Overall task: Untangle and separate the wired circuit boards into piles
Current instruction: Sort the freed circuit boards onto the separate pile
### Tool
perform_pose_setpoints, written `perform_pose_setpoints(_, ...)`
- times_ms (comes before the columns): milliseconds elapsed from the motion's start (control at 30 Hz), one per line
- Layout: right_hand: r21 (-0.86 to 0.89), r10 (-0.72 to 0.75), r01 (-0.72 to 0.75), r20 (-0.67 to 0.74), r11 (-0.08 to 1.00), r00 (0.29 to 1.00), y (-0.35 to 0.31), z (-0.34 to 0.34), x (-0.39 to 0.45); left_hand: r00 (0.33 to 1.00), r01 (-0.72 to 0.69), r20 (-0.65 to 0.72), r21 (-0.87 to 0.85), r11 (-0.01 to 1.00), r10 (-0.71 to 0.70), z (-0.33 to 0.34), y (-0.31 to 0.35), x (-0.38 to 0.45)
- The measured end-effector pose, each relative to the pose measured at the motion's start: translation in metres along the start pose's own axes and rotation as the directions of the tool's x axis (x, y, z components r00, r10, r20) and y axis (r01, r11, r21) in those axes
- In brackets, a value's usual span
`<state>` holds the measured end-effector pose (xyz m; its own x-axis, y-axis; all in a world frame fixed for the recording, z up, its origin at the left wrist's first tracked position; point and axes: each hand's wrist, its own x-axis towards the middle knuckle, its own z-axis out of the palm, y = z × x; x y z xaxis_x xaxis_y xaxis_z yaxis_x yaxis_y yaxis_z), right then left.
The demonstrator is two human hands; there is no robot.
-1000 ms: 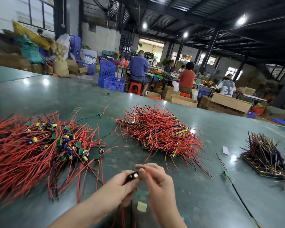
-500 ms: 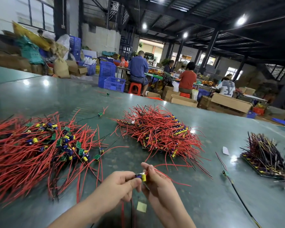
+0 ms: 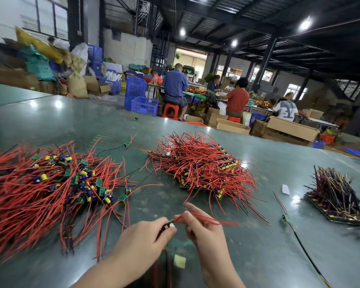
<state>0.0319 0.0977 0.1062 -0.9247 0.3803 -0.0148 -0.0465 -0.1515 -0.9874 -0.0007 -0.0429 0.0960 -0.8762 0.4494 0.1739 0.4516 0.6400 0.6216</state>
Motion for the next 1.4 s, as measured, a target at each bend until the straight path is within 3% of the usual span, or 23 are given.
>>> perform_pose_setpoints(67,0.144,0.122,-0.121,0.005,0.982,0.993,0.001,-0.001,0.002,0.997,-0.011,-0.077,0.201,0.980,0.027,0.002,0.001,-0.002)
perform_pose_setpoints(167,0.386,0.287,-0.307,0.109,0.870,0.952,0.002,0.001,0.003,0.994,-0.041,-0.084,0.365,0.930,0.077,0.004,-0.001,0.000)
perform_pose_setpoints(300,0.503,0.331,-0.387,0.202,0.772,0.922,0.005,0.008,0.002,0.995,-0.018,-0.080,0.381,0.925,0.053,0.007,-0.001,0.001)
perform_pose_setpoints(367,0.497,0.312,-0.368,0.195,0.786,0.930,0.005,0.009,0.002,0.995,-0.007,-0.093,0.147,0.989,0.021,0.002,0.004,0.000)
perform_pose_setpoints(400,0.477,0.286,-0.337,0.179,0.812,0.941,0.005,0.008,0.003,0.999,0.008,-0.051,-0.078,0.997,-0.012,-0.001,0.006,0.000)
perform_pose_setpoints(433,0.436,0.246,-0.291,0.157,0.852,0.956,0.004,0.006,0.004,0.999,0.048,0.031,-0.341,0.939,-0.040,-0.004,0.006,0.001)
perform_pose_setpoints(500,0.294,0.138,-0.172,0.133,0.940,0.981,0.001,0.001,0.005,0.972,0.201,0.229,-0.706,0.679,-0.050,-0.013,0.007,0.004)
perform_pose_setpoints(600,0.162,-0.003,-0.029,0.193,0.986,0.981,-0.003,-0.006,0.004,0.895,0.401,0.445,-0.811,0.425,0.004,-0.029,0.009,0.005)
perform_pose_setpoints(733,0.231,-0.060,0.002,0.245,0.973,0.968,-0.006,-0.004,0.003,0.816,0.531,0.575,-0.788,0.310,0.064,-0.036,0.008,0.005)
perform_pose_setpoints(800,0.232,-0.016,-0.035,0.214,0.972,0.977,-0.004,-0.001,0.002,0.859,0.458,0.511,-0.799,0.390,0.038,-0.032,0.007,0.004)
perform_pose_setpoints(900,0.027,0.010,-0.015,0.146,1.000,0.989,-0.004,0.004,0.001,0.964,0.221,0.266,-0.738,0.637,-0.025,-0.020,0.005,0.005)
perform_pose_setpoints(1000,-0.147,-0.060,0.085,0.162,0.986,0.985,-0.003,0.008,-0.004,0.998,-0.010,0.047,-0.462,0.887,0.036,-0.010,0.001,0.005)
perform_pose_setpoints(1067,-0.180,-0.113,0.138,0.144,0.974,0.983,-0.004,0.007,-0.007,0.998,-0.043,0.026,-0.310,0.950,0.054,-0.006,-0.004,0.003)
perform_pose_setpoints(1167,-0.222,-0.206,0.224,0.100,0.949,0.973,-0.002,0.006,-0.009,0.998,-0.039,0.045,-0.283,0.958,0.054,-0.004,-0.003,0.002)
perform_pose_setpoints(1300,-0.477,-0.469,0.450,0.087,0.755,0.879,0.003,0.008,-0.009,0.970,0.153,0.242,-0.634,0.758,0.007,-0.008,0.007,0.005)
perform_pose_setpoints(1400,-0.387,-0.358,0.342,0.032,0.856,0.933,0.000,0.011,-0.011,0.958,0.177,0.287,-0.665,0.726,0.029,-0.011,0.008,0.003)
